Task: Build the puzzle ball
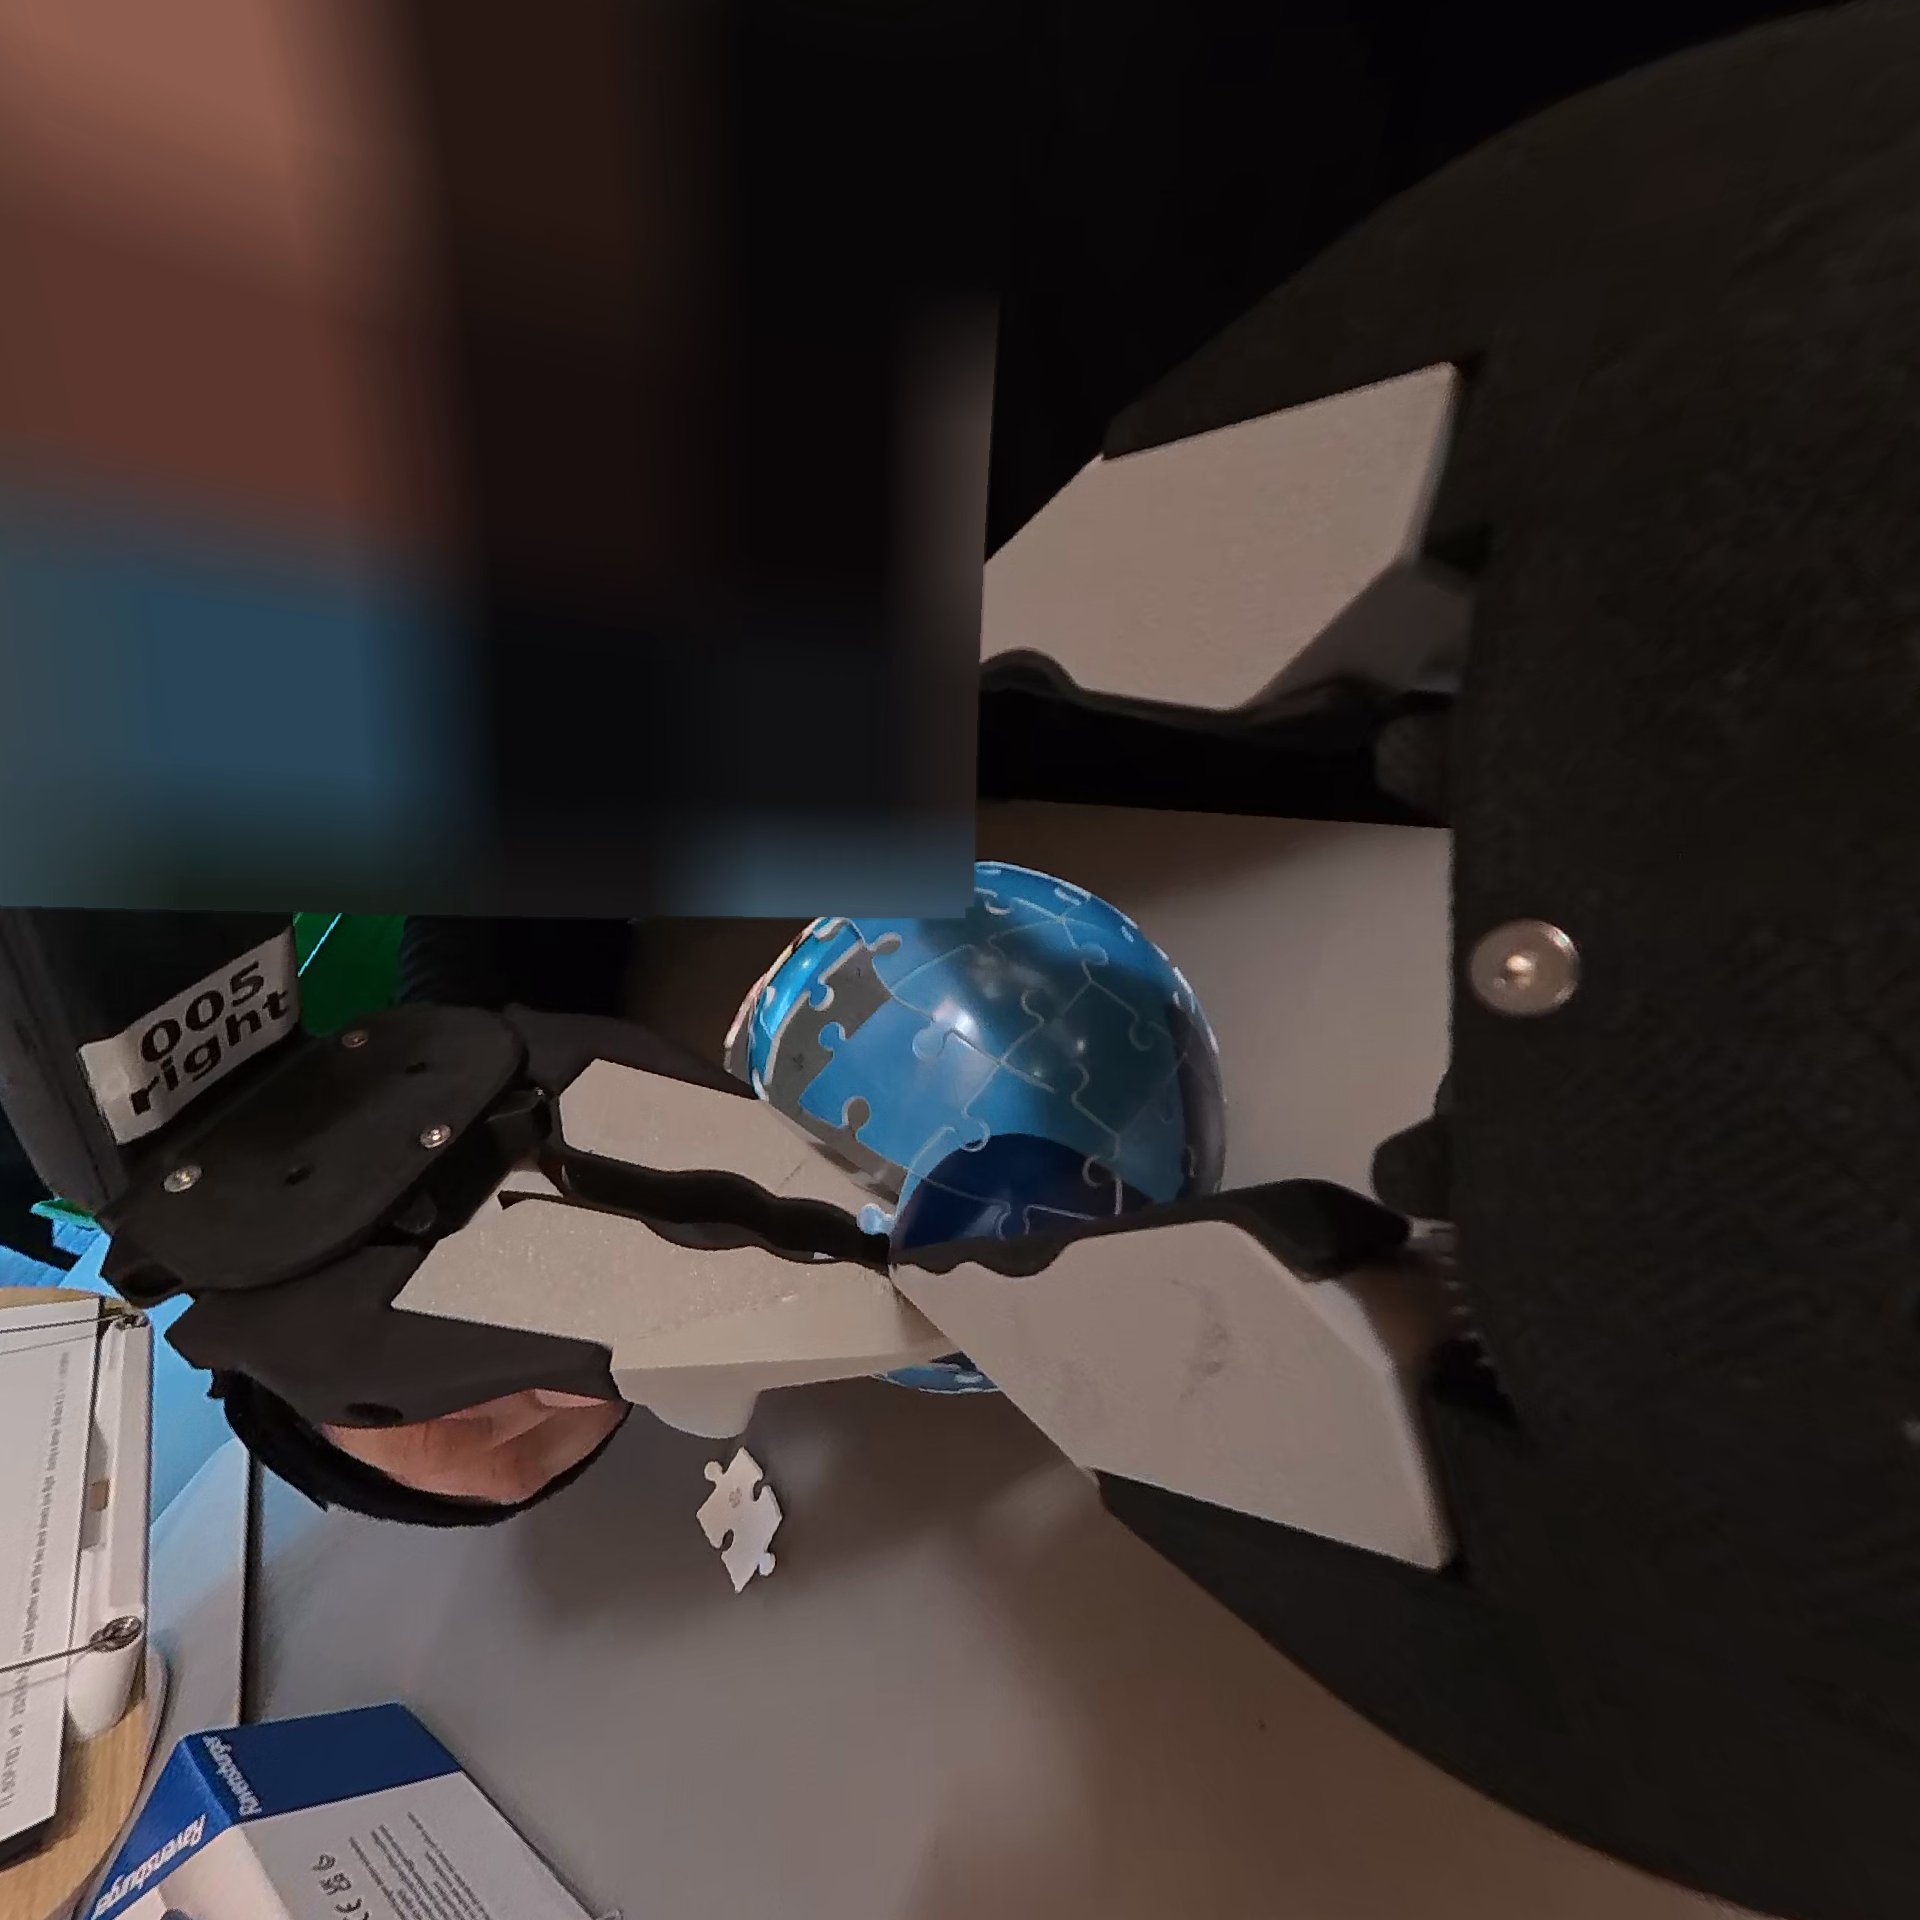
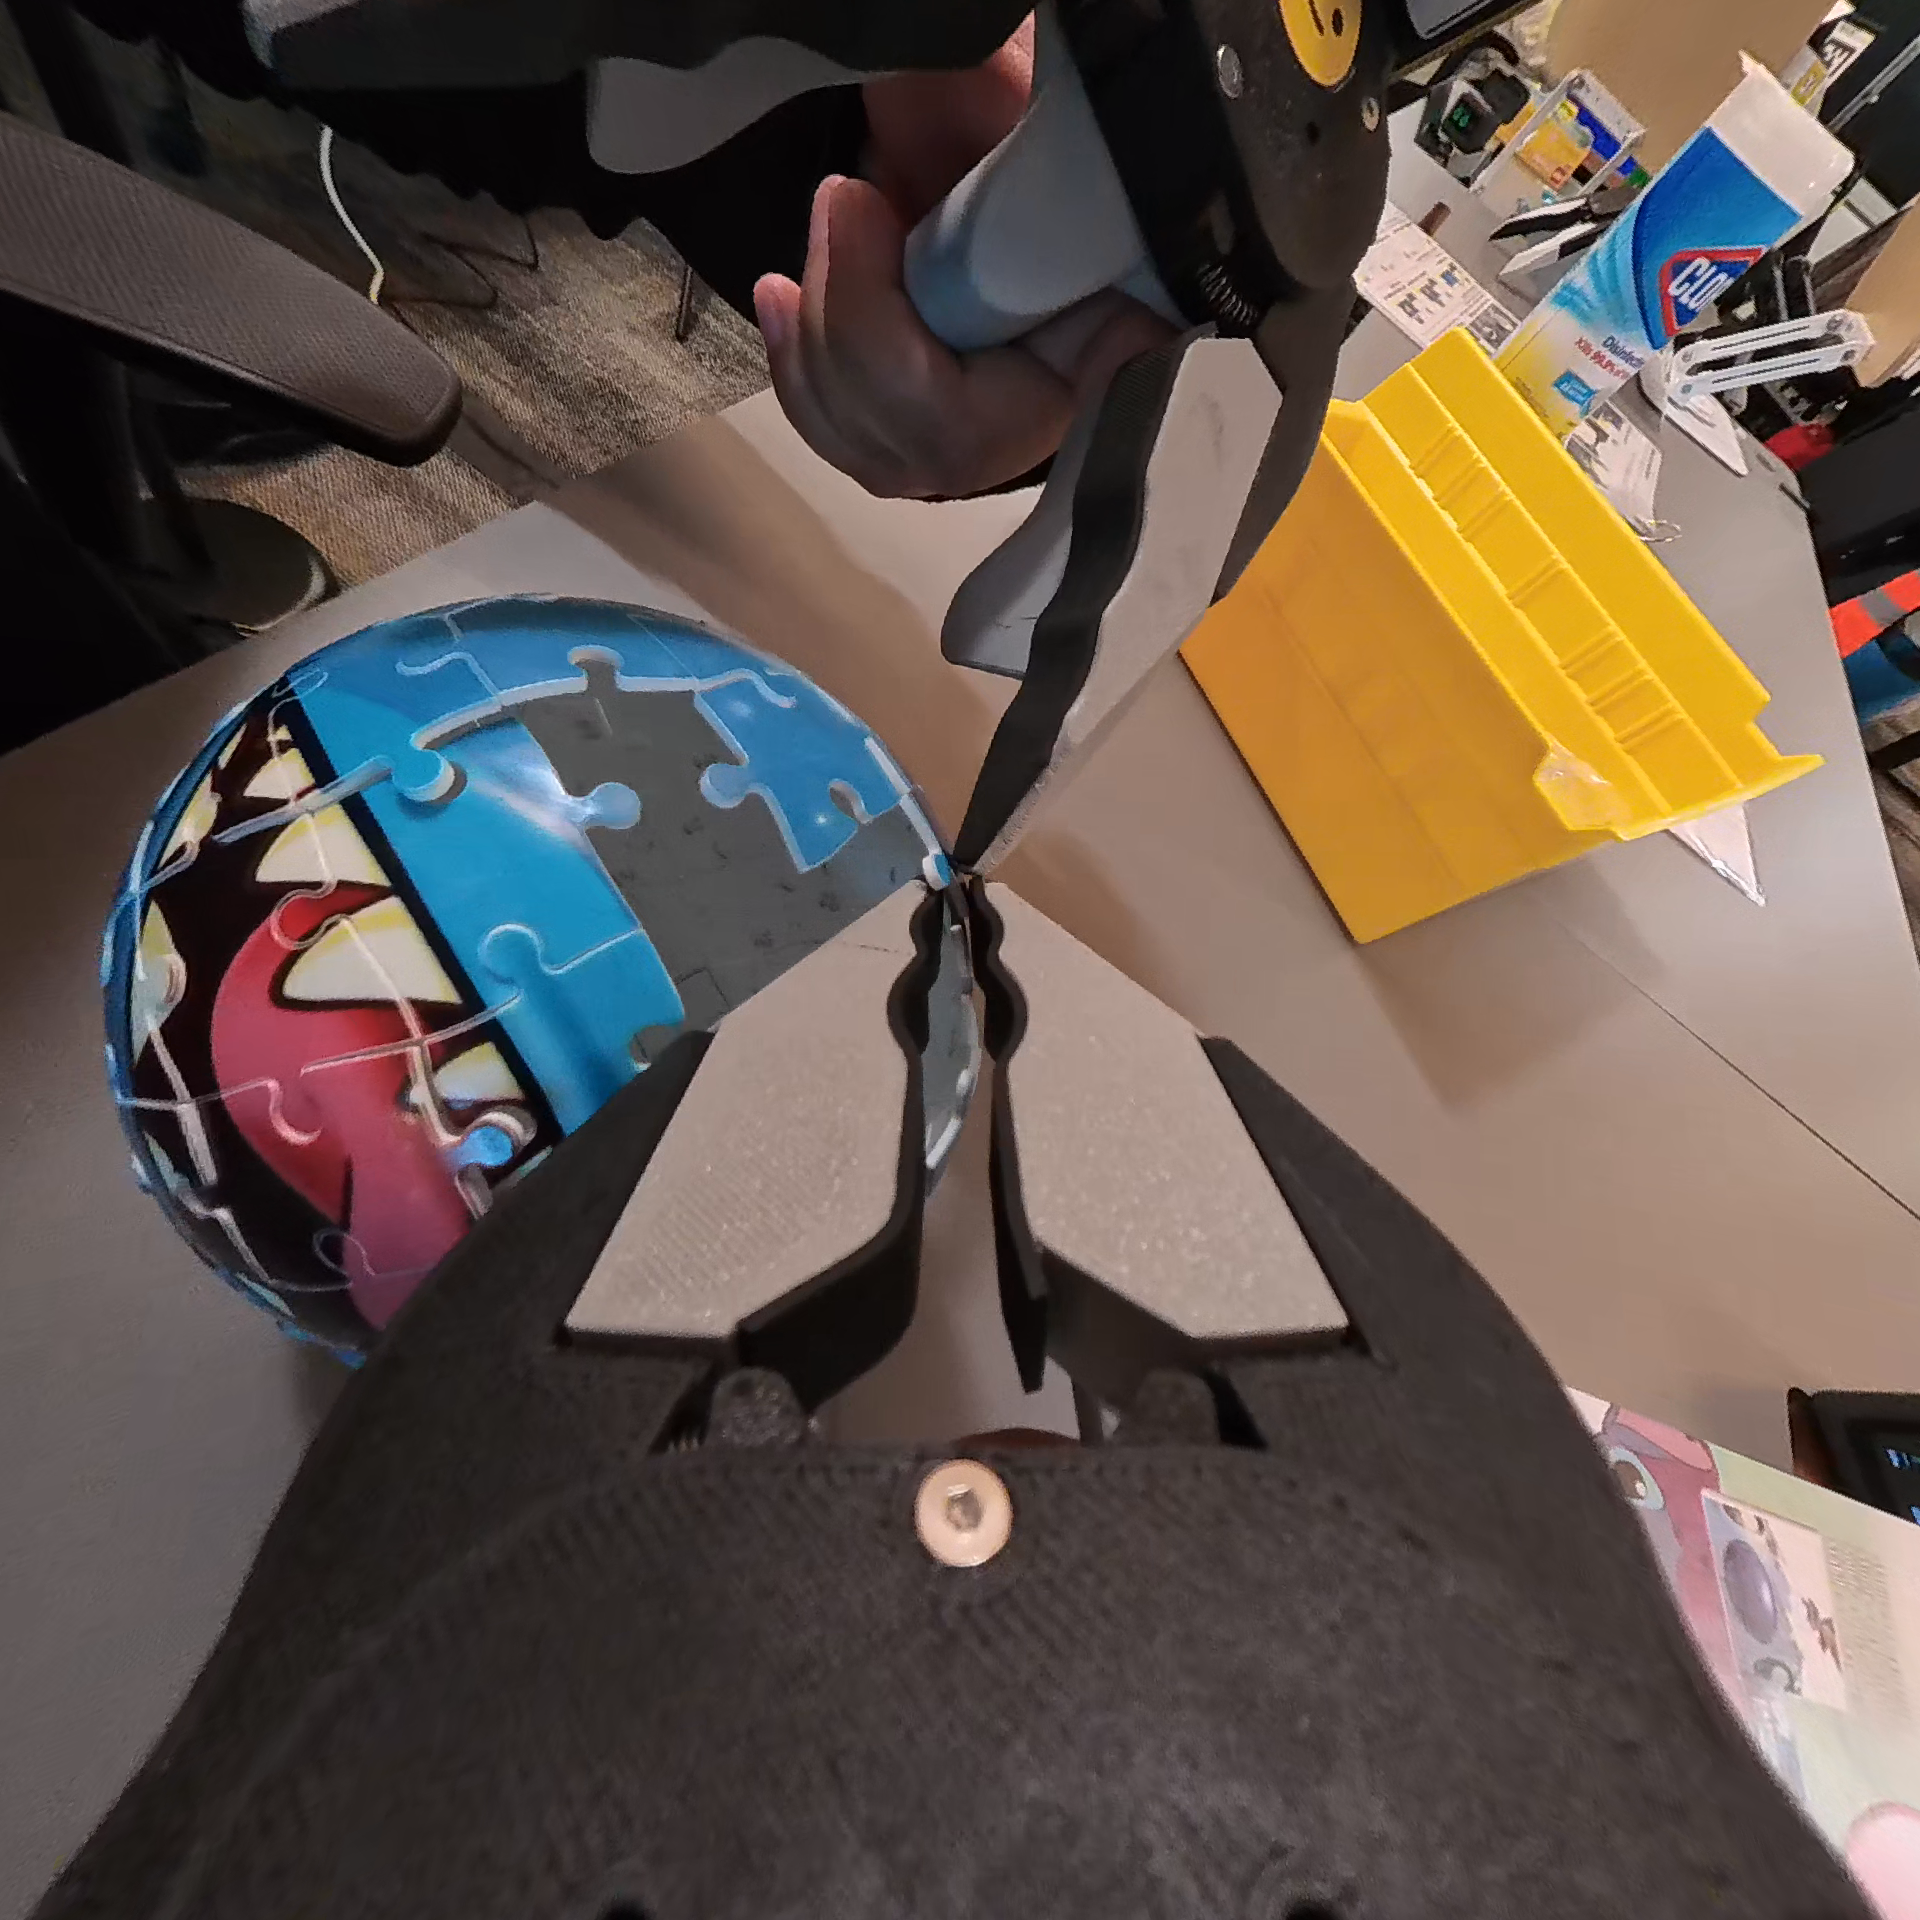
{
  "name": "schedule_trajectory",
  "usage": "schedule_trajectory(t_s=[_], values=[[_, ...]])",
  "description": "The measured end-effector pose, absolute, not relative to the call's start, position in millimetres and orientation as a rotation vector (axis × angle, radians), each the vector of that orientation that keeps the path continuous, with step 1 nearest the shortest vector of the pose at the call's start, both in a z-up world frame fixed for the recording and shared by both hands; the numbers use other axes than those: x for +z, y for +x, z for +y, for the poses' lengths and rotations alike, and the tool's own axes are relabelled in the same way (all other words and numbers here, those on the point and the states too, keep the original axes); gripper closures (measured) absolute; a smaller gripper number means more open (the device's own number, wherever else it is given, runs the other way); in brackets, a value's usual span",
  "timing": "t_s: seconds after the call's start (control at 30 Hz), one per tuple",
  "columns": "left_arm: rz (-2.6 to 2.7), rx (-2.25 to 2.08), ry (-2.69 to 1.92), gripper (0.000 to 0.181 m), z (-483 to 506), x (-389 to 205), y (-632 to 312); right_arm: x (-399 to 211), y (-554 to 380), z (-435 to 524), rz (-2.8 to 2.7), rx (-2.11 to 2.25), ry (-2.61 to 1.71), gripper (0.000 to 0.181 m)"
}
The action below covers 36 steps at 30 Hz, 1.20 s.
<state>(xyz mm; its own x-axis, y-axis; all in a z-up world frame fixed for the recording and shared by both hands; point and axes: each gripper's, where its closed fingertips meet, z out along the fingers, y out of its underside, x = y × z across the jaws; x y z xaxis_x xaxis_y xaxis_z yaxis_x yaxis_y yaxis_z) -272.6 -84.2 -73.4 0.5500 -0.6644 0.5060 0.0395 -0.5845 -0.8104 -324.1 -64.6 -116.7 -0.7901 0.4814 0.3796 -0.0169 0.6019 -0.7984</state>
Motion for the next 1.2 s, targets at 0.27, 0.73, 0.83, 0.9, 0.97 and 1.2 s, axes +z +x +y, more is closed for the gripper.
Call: schedule_trajectory(t_s=[0.27,0.73,0.83,0.9,0.97,1.2], values=[[0.513,-1.063,-1.993,0.079,-89,-76,-274,-115,-323,-66,-2.236,1.124,-0.308,0.18],[0.499,-1.049,-2.003,0.073,-89,-76,-272,-114,-322,-66,-2.211,1.151,-0.346,0.18],[0.488,-1.052,-2.002,0.076,-90,-76,-272,-114,-321,-67,-2.189,1.107,-0.318,0.18],[0.48,-1.054,-1.999,0.077,-91,-77,-271,-114,-320,-68,-2.18,1.084,-0.311,0.18],[0.475,-1.049,-1.998,0.077,-91,-77,-271,-114,-319,-68,-2.17,1.071,-0.304,0.18],[0.442,-1.057,-1.993,0.077,-95,-80,-272,-112,-316,-66,-2.157,1.052,-0.284,0.178]])
